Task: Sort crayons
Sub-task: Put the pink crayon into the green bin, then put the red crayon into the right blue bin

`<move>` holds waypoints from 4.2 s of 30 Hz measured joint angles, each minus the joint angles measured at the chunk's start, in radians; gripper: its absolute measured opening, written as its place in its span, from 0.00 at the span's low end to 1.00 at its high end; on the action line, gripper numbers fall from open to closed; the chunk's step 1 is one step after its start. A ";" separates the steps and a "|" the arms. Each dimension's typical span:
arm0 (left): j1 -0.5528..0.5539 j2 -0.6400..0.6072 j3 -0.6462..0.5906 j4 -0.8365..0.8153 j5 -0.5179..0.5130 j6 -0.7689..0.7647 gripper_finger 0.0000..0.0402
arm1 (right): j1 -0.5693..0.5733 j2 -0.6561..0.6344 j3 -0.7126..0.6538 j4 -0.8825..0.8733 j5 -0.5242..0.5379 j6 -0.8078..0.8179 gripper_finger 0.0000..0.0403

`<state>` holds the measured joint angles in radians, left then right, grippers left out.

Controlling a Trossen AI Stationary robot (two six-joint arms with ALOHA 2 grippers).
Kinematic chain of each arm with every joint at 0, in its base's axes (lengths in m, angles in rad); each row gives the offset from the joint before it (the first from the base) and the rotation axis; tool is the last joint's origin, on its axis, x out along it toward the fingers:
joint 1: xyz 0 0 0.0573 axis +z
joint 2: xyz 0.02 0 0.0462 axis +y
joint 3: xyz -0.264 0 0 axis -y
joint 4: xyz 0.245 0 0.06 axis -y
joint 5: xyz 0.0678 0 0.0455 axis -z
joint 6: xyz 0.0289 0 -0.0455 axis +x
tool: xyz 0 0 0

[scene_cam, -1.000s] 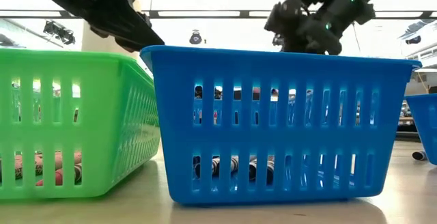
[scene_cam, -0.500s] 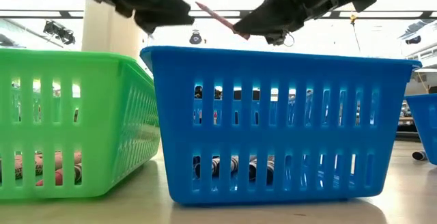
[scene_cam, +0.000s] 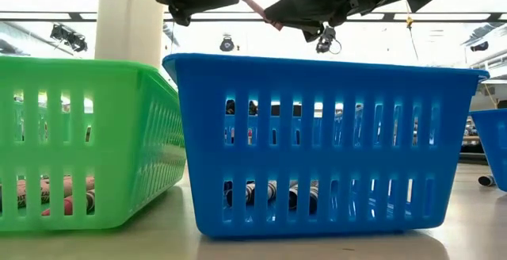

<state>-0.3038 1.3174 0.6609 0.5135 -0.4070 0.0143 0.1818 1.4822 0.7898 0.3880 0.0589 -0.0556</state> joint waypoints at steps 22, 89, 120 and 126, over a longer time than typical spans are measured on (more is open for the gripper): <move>-0.001 0.000 0.000 -0.002 0.004 -0.009 0.05 | 0.001 0.000 0.000 0.024 0.022 0.020 0.11; 0.011 0.105 0.052 -0.292 0.630 -0.285 0.43 | 0.002 -0.004 -0.006 -0.135 0.005 0.097 0.37; 0.333 0.324 0.051 -0.293 0.573 0.165 0.43 | -0.021 -0.004 -0.076 -0.136 0.108 -0.044 0.37; 0.372 0.369 0.052 -0.280 0.618 0.241 0.43 | -0.022 -0.004 -0.076 -0.127 0.108 -0.052 0.37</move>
<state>0.0677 1.6859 0.7132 0.2339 0.2109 0.2550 0.1600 1.4784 0.7143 0.2609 0.1665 -0.1074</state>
